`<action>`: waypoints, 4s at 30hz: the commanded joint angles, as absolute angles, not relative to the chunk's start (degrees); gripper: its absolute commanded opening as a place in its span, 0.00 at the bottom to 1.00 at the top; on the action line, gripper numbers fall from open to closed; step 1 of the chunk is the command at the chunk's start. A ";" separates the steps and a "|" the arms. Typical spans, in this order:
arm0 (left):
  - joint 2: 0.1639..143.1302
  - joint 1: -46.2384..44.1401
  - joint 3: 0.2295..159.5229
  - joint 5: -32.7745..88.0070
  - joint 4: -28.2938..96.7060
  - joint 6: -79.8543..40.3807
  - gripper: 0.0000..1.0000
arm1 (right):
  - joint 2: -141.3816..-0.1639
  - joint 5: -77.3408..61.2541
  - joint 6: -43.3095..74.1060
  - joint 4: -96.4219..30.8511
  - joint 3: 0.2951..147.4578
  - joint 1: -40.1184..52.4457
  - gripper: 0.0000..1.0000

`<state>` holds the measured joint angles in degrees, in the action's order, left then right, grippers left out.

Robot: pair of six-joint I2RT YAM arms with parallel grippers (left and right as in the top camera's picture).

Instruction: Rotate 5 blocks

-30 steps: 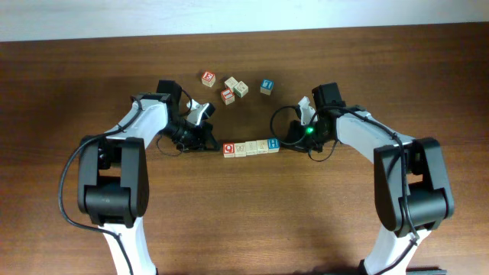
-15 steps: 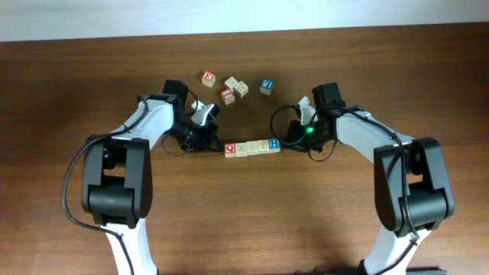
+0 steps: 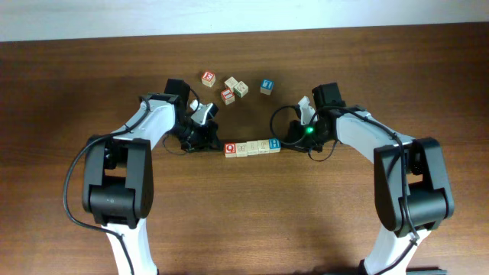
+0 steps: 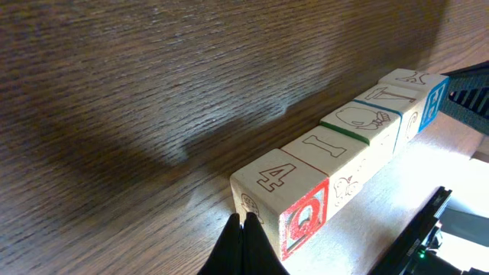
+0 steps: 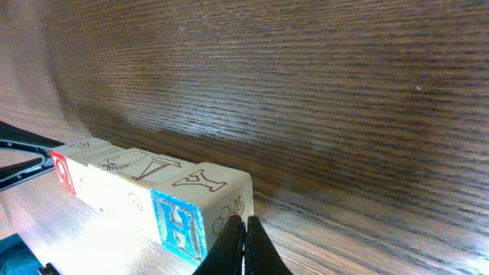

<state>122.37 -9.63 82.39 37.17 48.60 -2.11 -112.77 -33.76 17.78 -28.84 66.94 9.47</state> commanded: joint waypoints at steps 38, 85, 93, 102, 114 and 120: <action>122.89 -9.61 82.21 38.59 49.93 -6.85 0.00 | -111.15 -42.04 13.72 -25.87 66.70 13.26 0.04; 122.89 -7.73 87.92 10.26 52.14 -9.82 0.00 | -111.11 -30.87 17.50 -24.36 67.59 14.72 0.04; 122.89 -7.77 87.90 11.14 52.16 -9.82 0.00 | -111.11 -31.40 18.57 -20.69 67.59 17.93 0.04; 122.89 -7.77 87.92 11.11 52.14 -9.82 0.00 | -111.04 -31.44 18.48 -20.32 71.20 17.21 0.05; 122.89 -7.77 87.90 11.11 51.48 -9.82 0.00 | -113.73 -18.17 18.50 -17.32 72.40 22.87 0.07; 122.89 -7.77 87.92 11.11 51.48 -9.82 0.00 | -113.78 -19.88 18.52 -19.40 72.40 23.59 0.07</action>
